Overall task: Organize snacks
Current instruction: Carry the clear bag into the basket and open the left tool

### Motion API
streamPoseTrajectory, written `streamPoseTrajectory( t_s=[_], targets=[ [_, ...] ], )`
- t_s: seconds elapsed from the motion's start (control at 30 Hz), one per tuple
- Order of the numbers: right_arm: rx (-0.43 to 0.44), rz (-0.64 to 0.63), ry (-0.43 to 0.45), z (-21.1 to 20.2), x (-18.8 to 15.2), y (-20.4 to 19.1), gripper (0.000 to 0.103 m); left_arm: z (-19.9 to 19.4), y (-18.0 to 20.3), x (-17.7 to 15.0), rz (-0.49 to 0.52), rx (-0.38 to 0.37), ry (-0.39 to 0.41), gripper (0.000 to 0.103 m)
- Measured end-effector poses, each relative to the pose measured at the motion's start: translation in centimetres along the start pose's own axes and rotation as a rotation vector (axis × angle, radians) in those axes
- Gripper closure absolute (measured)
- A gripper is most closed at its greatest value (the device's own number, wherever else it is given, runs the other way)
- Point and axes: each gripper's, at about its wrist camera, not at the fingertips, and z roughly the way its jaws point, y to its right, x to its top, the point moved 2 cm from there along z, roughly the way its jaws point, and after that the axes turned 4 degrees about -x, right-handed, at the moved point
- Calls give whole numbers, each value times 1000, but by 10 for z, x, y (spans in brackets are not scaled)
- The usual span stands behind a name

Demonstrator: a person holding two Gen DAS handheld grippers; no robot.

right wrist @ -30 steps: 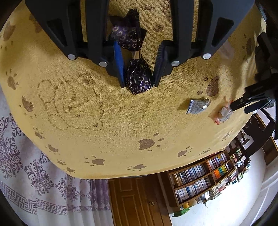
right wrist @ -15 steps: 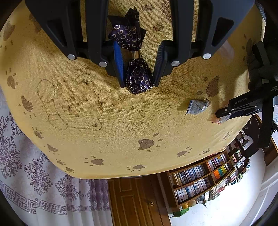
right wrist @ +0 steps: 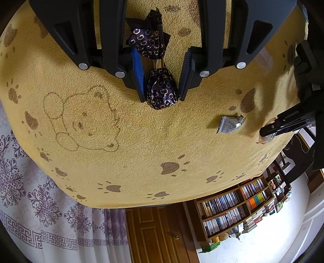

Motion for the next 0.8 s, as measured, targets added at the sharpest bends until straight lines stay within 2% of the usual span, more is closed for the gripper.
streamPoseTrajectory(
  t_s=[0.43, 0.8],
  targets=[
    [5, 1, 1, 1, 0, 0, 70, -58, 16, -11, 17, -21, 66, 64],
    [4, 1, 1, 1, 0, -1, 70, -115, 0, -33, -17, 24, 121, 64]
  ],
)
